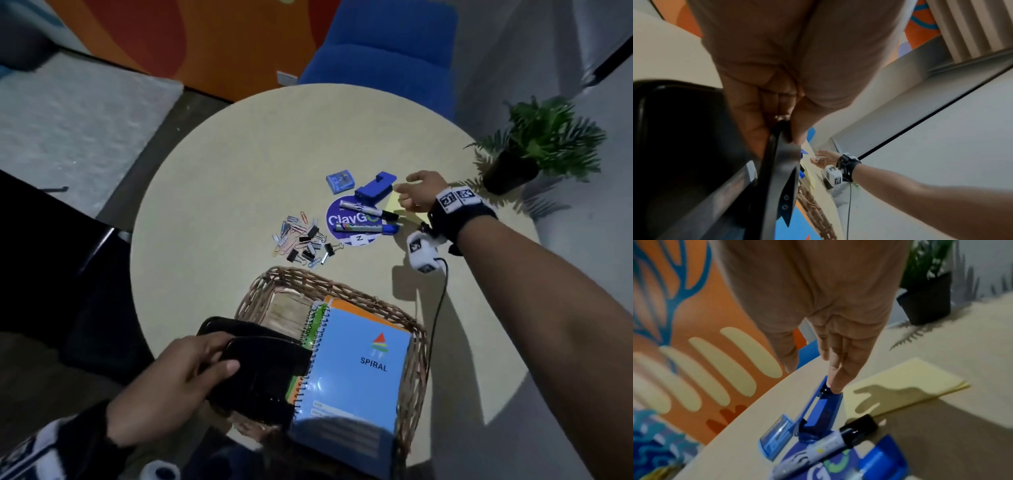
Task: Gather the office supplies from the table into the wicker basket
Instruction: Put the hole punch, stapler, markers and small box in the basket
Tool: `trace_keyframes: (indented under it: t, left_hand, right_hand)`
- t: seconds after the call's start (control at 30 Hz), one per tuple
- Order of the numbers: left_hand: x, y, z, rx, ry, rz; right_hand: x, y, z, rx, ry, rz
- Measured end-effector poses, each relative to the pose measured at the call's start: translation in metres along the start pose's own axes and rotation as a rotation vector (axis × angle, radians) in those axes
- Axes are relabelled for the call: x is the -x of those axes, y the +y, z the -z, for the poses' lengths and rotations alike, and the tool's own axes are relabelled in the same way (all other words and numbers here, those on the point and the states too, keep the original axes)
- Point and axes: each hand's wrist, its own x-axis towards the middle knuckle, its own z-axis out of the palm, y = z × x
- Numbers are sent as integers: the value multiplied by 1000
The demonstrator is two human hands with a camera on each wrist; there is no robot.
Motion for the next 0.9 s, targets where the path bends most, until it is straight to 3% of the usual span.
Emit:
trace_keyframes:
  t: [0.07,0.17,0.33,0.53,0.6,0.73,0.8,0.9]
  left_hand:
    - [2,-9,-6,-53,34,14]
    - [-1,-16,-13,-203,165,7]
    - [-5,-26,-14,-307,155,66]
    - [-19,-27,-8,-406,98,107]
    - [-21,-27,-7,-417,67,98]
    - [-24,-26,-7,-459,-16,90]
    - [-26,-28,-7,-460,-40,101]
    - [-26,-32,-7,-416,-42,95]
  right_hand:
    - [-19,-7,-9,-23,-1,-34]
    - [-34,-12,-22,198,-20,-25]
    - [-40,-12,-37,269,-53,-45]
    - [-38,-5,-34,4,-32,-33]
    - [-34,-5,-31,-122,40,-21]
    - [3,-20,-15,-246,134,147]
    - [35,-29,-10,-262,58,316]
    - [102,-38,-19,-225,-194,545]
